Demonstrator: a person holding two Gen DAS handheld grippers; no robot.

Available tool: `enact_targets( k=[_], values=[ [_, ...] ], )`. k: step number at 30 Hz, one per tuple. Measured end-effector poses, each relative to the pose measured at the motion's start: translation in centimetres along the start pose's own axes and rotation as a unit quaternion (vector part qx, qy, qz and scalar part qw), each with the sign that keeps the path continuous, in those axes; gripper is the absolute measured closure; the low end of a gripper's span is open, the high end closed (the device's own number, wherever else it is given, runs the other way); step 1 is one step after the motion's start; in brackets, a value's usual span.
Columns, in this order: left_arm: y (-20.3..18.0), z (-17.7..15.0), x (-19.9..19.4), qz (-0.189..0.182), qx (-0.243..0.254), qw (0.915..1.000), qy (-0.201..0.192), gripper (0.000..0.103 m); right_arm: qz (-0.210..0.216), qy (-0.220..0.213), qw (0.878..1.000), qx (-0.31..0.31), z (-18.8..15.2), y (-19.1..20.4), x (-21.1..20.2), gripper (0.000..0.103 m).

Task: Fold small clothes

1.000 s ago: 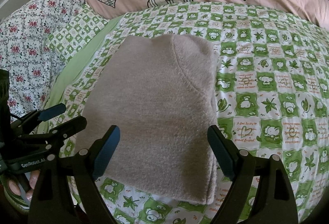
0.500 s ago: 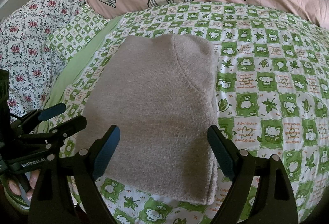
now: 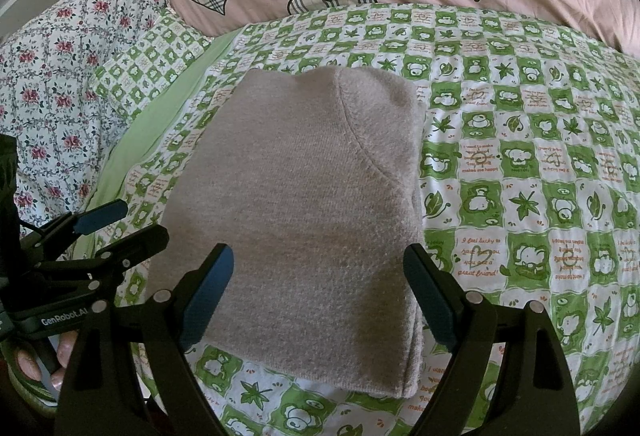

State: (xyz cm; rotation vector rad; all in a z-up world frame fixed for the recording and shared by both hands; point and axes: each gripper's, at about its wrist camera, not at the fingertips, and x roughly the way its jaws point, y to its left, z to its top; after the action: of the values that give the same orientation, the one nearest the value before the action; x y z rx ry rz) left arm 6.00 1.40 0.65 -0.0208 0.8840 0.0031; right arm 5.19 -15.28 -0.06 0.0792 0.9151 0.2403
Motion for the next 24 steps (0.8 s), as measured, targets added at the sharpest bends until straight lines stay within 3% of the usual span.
enact_targets(
  k=[24],
  values=[
    [-0.03, 0.0, -0.04, 0.001, -0.003, 1.0, -0.003, 0.02, 0.001, -0.001, 1.0, -0.001, 0.13, -0.11, -0.07, 0.016]
  ],
)
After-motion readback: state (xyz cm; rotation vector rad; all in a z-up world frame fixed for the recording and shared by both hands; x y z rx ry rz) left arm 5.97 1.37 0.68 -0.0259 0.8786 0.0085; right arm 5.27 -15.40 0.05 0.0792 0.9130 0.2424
